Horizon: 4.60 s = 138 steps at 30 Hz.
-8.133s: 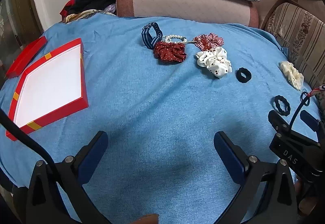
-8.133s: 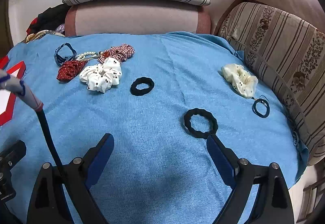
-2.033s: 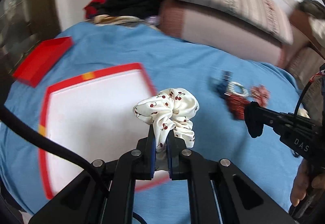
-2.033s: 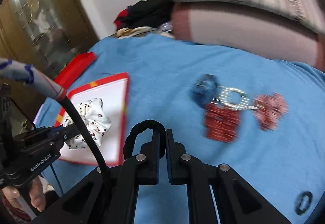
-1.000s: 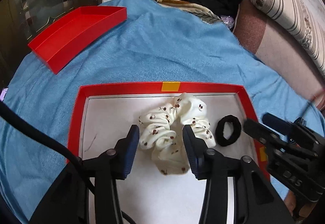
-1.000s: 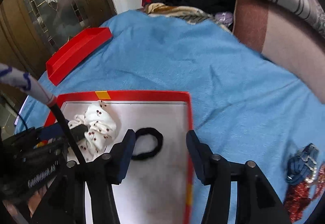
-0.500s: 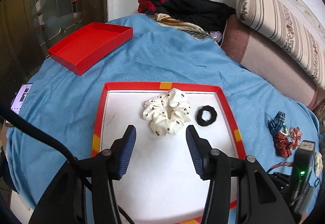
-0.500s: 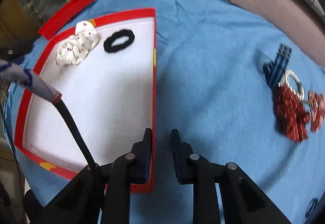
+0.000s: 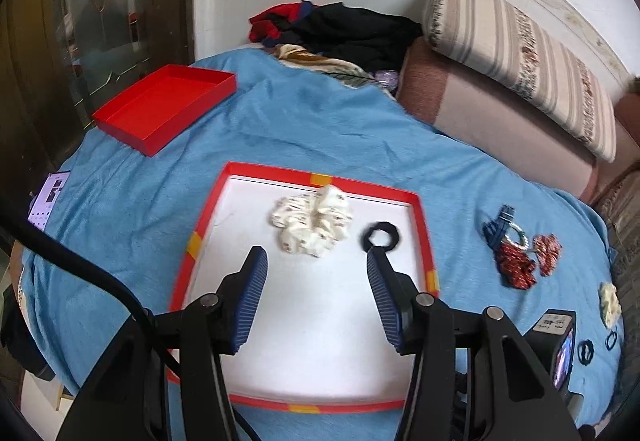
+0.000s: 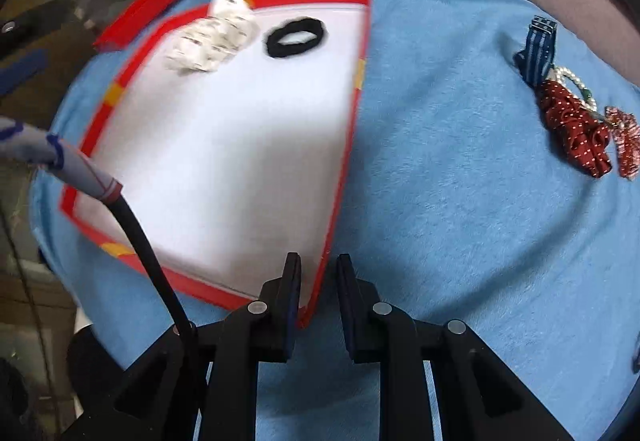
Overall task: Organize jewelry
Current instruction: 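Move both tools back toward the red scrunchies on the cloth, then grasp the red polka-dot scrunchie with the left tool while the right tool grasps the red checked scrunchie, then carry both scrunchies onto the white tray and open both tools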
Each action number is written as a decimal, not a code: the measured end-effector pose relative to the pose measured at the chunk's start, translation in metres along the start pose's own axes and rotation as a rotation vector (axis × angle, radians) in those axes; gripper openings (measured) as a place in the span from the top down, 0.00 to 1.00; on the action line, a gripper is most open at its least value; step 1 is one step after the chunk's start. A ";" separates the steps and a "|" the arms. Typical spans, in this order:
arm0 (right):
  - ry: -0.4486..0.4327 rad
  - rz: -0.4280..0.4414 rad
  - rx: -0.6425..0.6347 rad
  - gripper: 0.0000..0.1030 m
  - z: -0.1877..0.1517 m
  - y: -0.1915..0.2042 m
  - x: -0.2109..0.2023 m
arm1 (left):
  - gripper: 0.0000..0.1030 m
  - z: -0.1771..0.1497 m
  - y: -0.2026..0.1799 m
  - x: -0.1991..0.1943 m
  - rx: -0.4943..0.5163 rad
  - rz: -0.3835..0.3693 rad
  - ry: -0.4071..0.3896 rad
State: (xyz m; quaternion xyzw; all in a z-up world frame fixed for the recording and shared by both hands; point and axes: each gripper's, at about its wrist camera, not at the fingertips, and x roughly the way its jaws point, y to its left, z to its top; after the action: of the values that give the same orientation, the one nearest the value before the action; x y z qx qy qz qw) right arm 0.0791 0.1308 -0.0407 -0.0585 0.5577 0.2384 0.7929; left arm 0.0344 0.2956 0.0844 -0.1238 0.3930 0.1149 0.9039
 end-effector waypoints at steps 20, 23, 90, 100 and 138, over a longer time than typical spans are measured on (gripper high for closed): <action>-0.272 -0.248 0.258 0.36 -0.073 -0.233 -0.124 | 0.34 -0.023 -0.166 0.055 0.192 -0.114 0.106; -0.294 -0.270 0.289 0.36 -0.068 -0.262 -0.125 | 0.34 -0.023 -0.184 0.074 0.211 -0.123 0.127; -0.562 -0.124 0.381 0.93 -0.058 -0.260 -0.218 | 0.91 -0.041 -0.188 0.023 0.224 -0.298 0.096; -0.497 0.022 0.211 0.93 -0.035 -0.153 -0.184 | 0.91 -0.039 -0.074 -0.003 0.146 -0.140 0.052; -0.244 0.110 -0.009 0.59 0.058 -0.002 0.002 | 0.71 -0.030 0.078 0.087 -0.076 0.108 0.152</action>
State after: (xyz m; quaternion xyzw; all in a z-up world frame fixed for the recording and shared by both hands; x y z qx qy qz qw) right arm 0.1301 0.1509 -0.0211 -0.0020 0.4584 0.2893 0.8404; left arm 0.0483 0.3695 -0.0104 -0.1449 0.4620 0.1685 0.8586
